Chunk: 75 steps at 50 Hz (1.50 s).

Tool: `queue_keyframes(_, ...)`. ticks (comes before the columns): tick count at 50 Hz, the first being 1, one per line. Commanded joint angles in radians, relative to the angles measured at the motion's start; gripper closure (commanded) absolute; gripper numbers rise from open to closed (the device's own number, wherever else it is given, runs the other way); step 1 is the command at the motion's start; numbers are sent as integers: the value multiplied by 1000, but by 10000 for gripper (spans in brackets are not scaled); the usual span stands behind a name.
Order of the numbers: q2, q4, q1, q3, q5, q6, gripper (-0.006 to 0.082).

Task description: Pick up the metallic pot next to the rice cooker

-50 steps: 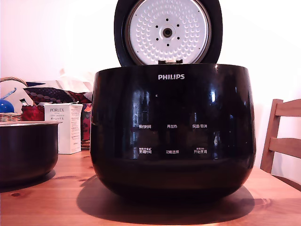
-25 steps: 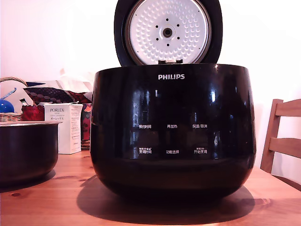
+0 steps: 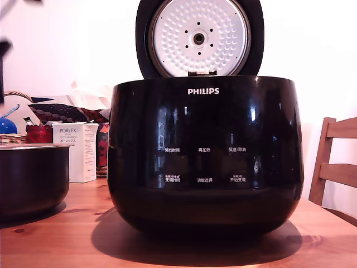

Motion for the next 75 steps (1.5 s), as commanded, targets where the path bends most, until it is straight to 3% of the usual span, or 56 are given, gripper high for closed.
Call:
queue_keyframes(1,32,4,8,-13,-6,9,399)
queue_keyframes(33,183,80,47,-13,-58,9,387)
queue_keyframes(50,227,102,52,-13,-59,-46,390)
queue_keyframes(65,227,103,52,-13,-62,-45,516)
queue_keyframes(75,227,106,52,-13,-61,-46,533)
